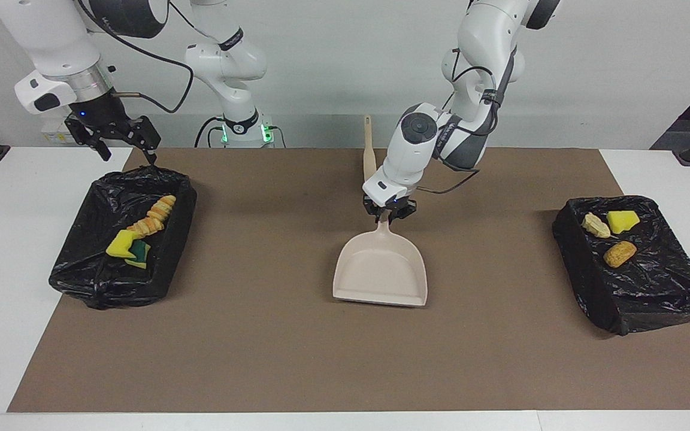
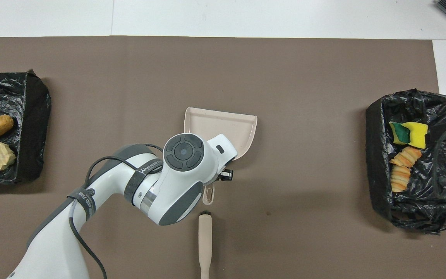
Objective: Sweep and dump trash in bin
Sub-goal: 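Release the dustpan and withdraw the left gripper toward the bag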
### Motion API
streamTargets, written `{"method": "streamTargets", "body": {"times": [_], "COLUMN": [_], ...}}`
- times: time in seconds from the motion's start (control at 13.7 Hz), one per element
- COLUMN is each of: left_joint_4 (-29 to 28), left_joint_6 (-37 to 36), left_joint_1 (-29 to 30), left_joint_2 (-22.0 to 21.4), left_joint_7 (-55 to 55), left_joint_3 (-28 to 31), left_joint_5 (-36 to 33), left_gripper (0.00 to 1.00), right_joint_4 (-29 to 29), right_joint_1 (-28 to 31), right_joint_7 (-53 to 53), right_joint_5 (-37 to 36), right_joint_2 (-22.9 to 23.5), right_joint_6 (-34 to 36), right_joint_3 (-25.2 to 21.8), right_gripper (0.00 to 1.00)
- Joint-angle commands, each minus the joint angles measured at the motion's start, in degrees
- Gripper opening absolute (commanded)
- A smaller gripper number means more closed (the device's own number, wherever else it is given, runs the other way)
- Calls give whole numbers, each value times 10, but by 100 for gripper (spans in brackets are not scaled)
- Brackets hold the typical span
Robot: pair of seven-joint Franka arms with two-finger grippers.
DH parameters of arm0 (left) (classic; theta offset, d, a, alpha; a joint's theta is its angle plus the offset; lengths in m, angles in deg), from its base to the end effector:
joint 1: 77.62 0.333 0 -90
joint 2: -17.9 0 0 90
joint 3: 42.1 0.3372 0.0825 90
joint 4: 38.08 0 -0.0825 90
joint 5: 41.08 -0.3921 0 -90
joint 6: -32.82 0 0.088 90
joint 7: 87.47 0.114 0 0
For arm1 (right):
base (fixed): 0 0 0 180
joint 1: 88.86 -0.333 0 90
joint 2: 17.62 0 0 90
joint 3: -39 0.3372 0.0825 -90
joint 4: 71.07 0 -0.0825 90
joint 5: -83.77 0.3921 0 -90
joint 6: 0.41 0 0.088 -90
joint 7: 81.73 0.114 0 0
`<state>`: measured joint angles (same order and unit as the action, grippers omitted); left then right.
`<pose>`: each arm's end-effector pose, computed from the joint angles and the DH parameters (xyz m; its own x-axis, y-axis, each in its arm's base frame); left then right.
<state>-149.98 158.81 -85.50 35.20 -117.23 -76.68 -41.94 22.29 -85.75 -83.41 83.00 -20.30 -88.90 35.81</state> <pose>0.4666 -0.4022 0.3587 0.9738 -0.2126 -0.0810 -0.2007 -0.9704 0.1344 0.5398 -0.0619 0.6342 0.9960 -0.0807 -0.0386 -0.0803 -0.9967 0.0097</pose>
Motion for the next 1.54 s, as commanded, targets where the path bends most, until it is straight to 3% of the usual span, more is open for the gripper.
{"method": "streamTargets", "body": {"times": [0.0, 0.15, 0.22, 0.66, 0.95, 1.24, 1.46], "left_joint_4": [-1, 0, 0, -1, 11, 165, 252], "left_joint_6": [-31, -46, -63, -132, -184, -333, -444], "left_joint_1": [2, 8, 11, 11, 12, 51, 40], "left_joint_2": [0, -6, -10, -85, -173, -181, -178], "left_joint_7": [-9, -8, -7, 37, 193, 317, 351], "left_joint_3": [6, 6, 7, 108, 230, 268, 316], "left_joint_5": [-3, -13, -20, -21, -16, -12, 16], "left_gripper": [26, 78, 100, 100, 100, 100, 100], "right_joint_4": [9, 16, 17, 11, 9, 7, -25], "right_joint_1": [-5, -18, -18, -19, -13, -15, -27], "right_joint_7": [-2, 5, 4, -2, 0, 5, 11], "right_joint_5": [0, -1, 0, 2, -3, 2, 2], "right_joint_2": [-13, -15, -15, -14, -11, -7, 20], "right_joint_6": [5, 0, 1, 5, -1, -12, 30], "right_joint_3": [5, 4, 4, 4, -2, -2, 6], "right_gripper": [100, 100, 100, 100, 100, 100, 100]}}
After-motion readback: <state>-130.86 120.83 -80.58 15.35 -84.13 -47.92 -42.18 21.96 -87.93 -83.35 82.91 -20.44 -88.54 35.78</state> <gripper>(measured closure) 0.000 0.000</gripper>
